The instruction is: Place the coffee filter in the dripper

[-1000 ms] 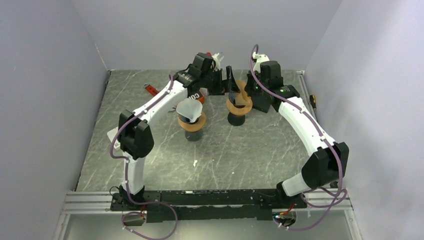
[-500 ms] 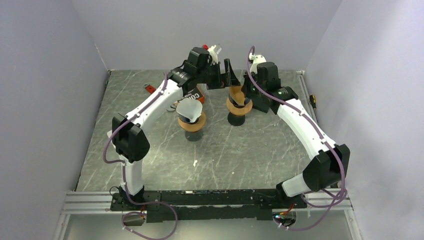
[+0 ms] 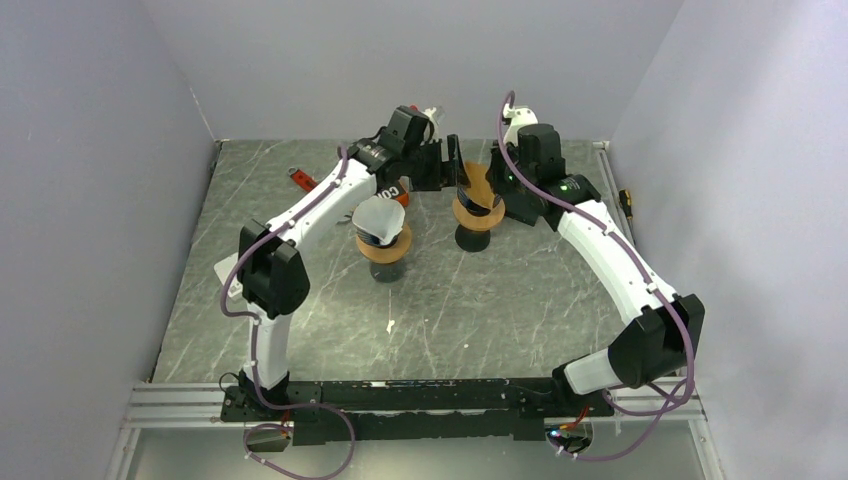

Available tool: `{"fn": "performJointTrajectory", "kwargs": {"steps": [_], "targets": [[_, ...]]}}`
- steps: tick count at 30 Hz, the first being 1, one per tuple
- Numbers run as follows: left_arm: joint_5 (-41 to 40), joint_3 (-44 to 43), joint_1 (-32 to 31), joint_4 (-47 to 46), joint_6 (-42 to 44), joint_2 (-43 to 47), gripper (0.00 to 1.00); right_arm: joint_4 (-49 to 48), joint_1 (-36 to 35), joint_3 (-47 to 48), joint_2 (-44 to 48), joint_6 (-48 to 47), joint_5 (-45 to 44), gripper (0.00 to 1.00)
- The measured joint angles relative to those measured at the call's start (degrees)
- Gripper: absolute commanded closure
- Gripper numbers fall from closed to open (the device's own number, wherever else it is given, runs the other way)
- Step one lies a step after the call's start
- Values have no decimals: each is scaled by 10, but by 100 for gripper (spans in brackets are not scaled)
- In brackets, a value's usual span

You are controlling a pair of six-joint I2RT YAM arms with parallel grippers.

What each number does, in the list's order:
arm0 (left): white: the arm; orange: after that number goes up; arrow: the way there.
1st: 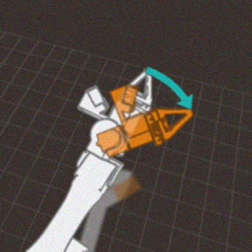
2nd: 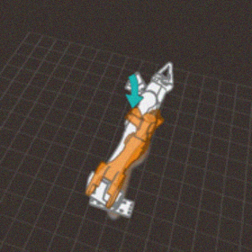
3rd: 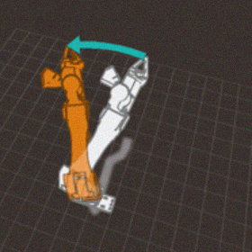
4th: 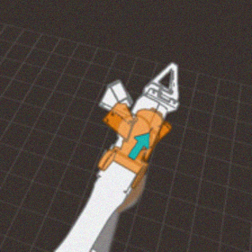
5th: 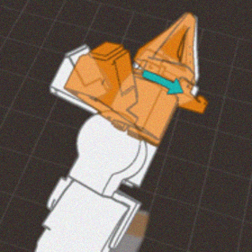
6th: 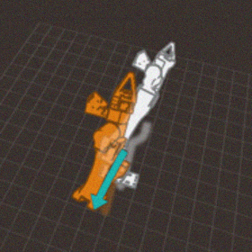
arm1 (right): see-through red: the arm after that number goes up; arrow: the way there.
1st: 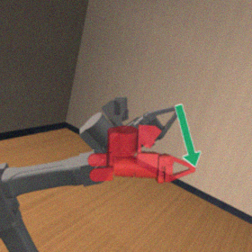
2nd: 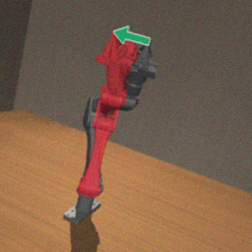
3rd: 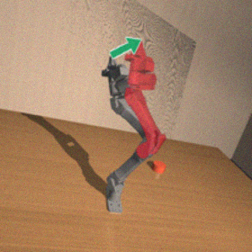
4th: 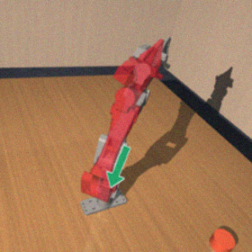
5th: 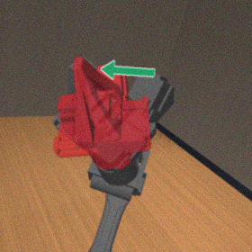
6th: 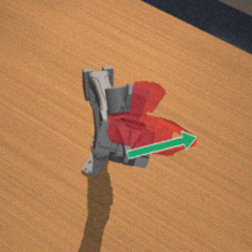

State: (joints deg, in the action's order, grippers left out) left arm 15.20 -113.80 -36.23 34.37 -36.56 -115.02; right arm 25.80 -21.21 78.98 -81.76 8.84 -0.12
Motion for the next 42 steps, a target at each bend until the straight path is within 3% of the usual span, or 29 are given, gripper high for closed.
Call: {"fn": "performJointTrajectory", "kwargs": {"steps": [2, 22, 32, 42], "targets": [[-3, 0, 0, 8, 4, -3, 21, 1, 0, 0, 0, 4, -1, 66], [-16, 0, -7, 2, 34, -7, 23, 23, 0, 0, -35, 5, -49, 44], [-28, 0, -11, 1, 47, -21, 23, 42, 12, 0, -54, 8, -48, 42], [-31, -7, -11, -5, 60, -49, 25, 41, 48, 0, -69, 16, 15, 43]]}}
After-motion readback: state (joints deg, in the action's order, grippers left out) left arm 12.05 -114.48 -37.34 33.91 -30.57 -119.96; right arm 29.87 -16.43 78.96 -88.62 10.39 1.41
